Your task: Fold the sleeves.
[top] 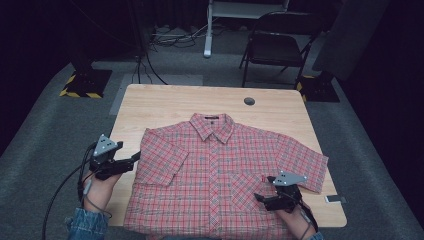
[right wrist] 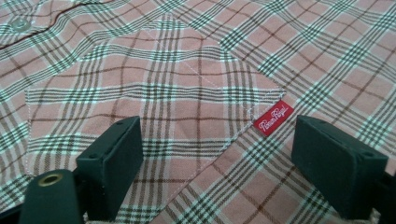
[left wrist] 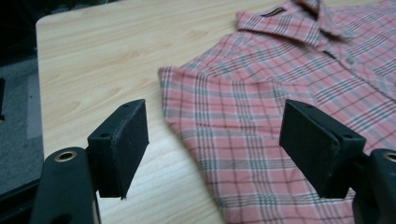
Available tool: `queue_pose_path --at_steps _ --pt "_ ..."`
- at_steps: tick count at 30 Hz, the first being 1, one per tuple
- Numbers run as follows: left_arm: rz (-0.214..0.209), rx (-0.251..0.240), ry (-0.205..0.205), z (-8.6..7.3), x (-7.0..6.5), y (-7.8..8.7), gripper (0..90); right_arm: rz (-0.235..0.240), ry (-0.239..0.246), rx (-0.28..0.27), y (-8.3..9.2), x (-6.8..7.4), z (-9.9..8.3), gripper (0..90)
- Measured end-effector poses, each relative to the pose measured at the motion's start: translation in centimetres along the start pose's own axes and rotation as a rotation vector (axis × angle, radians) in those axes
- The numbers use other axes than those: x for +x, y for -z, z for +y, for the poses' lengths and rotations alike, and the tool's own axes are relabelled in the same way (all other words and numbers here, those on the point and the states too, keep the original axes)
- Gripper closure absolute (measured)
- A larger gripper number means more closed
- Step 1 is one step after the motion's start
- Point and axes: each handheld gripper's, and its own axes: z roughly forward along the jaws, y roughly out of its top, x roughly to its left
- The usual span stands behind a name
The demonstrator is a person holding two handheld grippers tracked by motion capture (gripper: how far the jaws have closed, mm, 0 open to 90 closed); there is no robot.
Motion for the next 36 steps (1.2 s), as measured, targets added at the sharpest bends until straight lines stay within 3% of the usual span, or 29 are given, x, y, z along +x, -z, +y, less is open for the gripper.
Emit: queue_pose_path --at_steps 12,20,28,34,36 --pt "0.043 0.065 0.044 -2.5 1.4 -0.5 23.2 0.000 0.000 0.000 0.0 0.0 0.0 16.8" --pt "0.066 0.105 0.096 -4.1 2.2 -1.0 22.1 0.000 0.000 0.000 0.0 0.0 0.0 16.8" --pt "0.108 0.182 0.146 -5.3 2.9 -1.8 17.9 0.000 0.000 0.000 0.0 0.0 0.0 16.8" --pt "0.135 0.240 0.116 -6.1 2.9 -2.7 15.8 0.000 0.000 0.000 0.0 0.0 0.0 16.8" --pt "0.123 0.208 0.098 -6.5 2.9 -2.8 10.1 0.000 0.000 0.000 0.0 0.0 0.0 16.8"
